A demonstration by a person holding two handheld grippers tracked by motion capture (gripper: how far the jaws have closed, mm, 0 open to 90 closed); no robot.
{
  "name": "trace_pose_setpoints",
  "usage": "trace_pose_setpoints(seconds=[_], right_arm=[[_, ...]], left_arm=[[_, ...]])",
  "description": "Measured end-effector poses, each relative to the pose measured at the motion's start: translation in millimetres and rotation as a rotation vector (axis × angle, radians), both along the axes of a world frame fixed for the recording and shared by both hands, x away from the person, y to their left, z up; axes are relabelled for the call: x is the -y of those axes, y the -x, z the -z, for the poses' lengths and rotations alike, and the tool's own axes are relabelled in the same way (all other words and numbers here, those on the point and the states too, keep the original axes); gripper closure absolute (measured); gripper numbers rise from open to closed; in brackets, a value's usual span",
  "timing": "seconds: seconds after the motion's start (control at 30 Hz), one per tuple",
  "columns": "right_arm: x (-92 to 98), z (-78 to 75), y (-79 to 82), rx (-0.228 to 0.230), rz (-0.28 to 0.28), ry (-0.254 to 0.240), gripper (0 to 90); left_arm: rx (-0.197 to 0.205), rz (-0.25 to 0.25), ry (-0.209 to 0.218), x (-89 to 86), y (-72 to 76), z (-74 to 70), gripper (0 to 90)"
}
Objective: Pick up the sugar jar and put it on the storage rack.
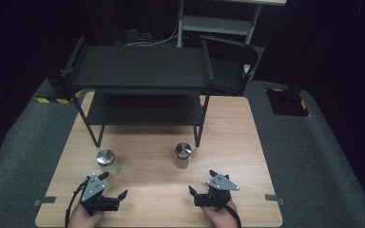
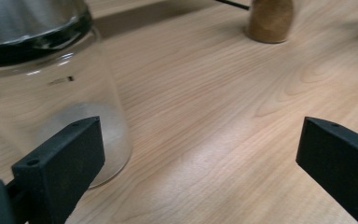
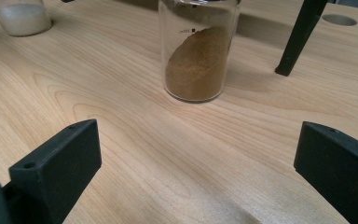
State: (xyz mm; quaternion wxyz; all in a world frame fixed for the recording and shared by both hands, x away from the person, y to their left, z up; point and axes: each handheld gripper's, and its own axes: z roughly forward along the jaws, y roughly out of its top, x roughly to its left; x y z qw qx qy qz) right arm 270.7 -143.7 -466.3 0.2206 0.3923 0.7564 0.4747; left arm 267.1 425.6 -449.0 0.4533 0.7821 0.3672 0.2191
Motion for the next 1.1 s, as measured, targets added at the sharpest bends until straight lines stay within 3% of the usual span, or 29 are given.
trace_pose_setpoints(seconds=[0.13, 0.23, 0.37, 0.47, 0.63, 0.73, 1.1], right_arm=[[4.2, 1.5, -1.6, -0.007, -0.003, -0.025, 0.2], [3.2, 2.2, 0.7, -0.003, 0.011, -0.031, 0.0], [0.5, 1.9, 3.2, 0.014, -0.002, -0.007, 0.0], [0.6, -0.7, -1.9, 0.003, -0.040, 0.012, 0.1], [1.7, -1.4, -5.0, -0.009, -0.053, 0.008, 0.1], [0.9, -0.1, -1.7, -0.001, -0.027, 0.000, 0.0], [0.3, 0.4, 0.0, 0.006, -0.021, 0.001, 0.1]], left_arm=[[0.004, 0.039, 0.007, -4.8, -0.8, 0.8, 1.2], [0.001, 0.038, 0.004, -4.1, -0.4, 0.4, 0.8], [0.007, 0.056, 0.005, -6.6, -0.4, 0.9, 0.8], [-0.008, 0.055, 0.025, -8.3, -4.4, 1.2, 0.7], [-0.034, 0.042, 0.036, -8.3, -9.8, 0.2, 0.7], [-0.030, 0.034, 0.039, -7.9, -7.6, 0.6, 0.8], [-0.013, 0.039, 0.032, -11.2, -3.3, 0.8, 0.7]])
